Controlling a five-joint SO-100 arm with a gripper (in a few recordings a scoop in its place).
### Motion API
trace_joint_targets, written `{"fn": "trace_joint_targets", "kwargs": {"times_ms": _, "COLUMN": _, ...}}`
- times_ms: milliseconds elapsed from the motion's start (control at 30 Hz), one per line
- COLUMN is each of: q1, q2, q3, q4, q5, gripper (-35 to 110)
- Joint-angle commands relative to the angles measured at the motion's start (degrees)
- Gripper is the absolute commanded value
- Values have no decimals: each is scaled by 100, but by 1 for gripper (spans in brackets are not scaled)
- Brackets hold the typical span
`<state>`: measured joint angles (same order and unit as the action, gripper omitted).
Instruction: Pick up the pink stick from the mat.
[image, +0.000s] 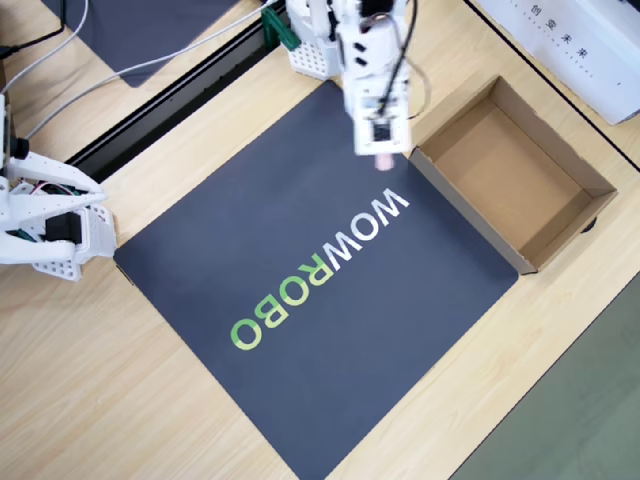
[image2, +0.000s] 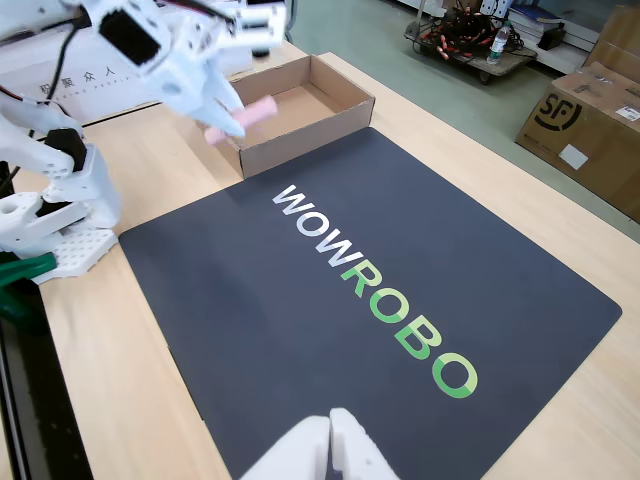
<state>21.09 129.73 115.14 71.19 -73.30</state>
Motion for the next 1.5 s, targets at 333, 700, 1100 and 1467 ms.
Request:
{"fn": "trace_joint_targets", "kwargs": {"times_ms": 333, "q1": -1767, "q2": -2979, "q3": -3410, "q4": 1195, "q5": -756, "gripper": 1}}
{"fn": "trace_joint_targets", "kwargs": {"times_ms": 700, "q1": -2681, "q2": -5194, "q3": -5159, "q4": 1151, "q5": -861, "gripper": 1}}
{"fn": "trace_joint_targets", "kwargs": {"times_ms": 1100, "q1": -3094, "q2": -7418, "q3": -7207, "q4": 923, "q5": -835, "gripper": 1}}
{"fn": "trace_joint_targets", "kwargs": {"times_ms": 1467, "q1": -3103, "q2": -7937, "q3": -7471, "q4": 747, "q5": -747, "gripper": 36}}
